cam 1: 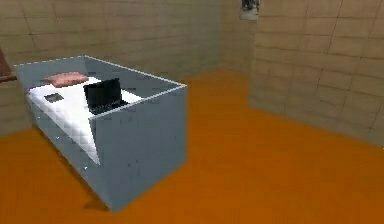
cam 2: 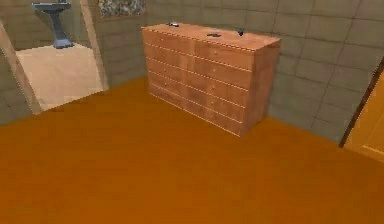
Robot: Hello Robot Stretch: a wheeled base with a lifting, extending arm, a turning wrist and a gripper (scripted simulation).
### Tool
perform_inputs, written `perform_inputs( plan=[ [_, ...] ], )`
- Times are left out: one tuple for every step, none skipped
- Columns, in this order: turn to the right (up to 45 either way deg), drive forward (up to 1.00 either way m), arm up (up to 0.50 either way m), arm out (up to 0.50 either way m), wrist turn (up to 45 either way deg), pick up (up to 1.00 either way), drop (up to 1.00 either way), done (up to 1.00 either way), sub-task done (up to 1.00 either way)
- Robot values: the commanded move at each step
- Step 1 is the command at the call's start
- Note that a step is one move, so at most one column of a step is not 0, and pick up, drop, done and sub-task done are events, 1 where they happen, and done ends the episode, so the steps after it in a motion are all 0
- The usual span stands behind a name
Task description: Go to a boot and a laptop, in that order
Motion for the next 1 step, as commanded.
perform_inputs(
  plan=[
    [-39.0, 0.0, 0.0, 0.0, 0.0, 0.0, 0.0, 0.0, 0.0]
  ],
)
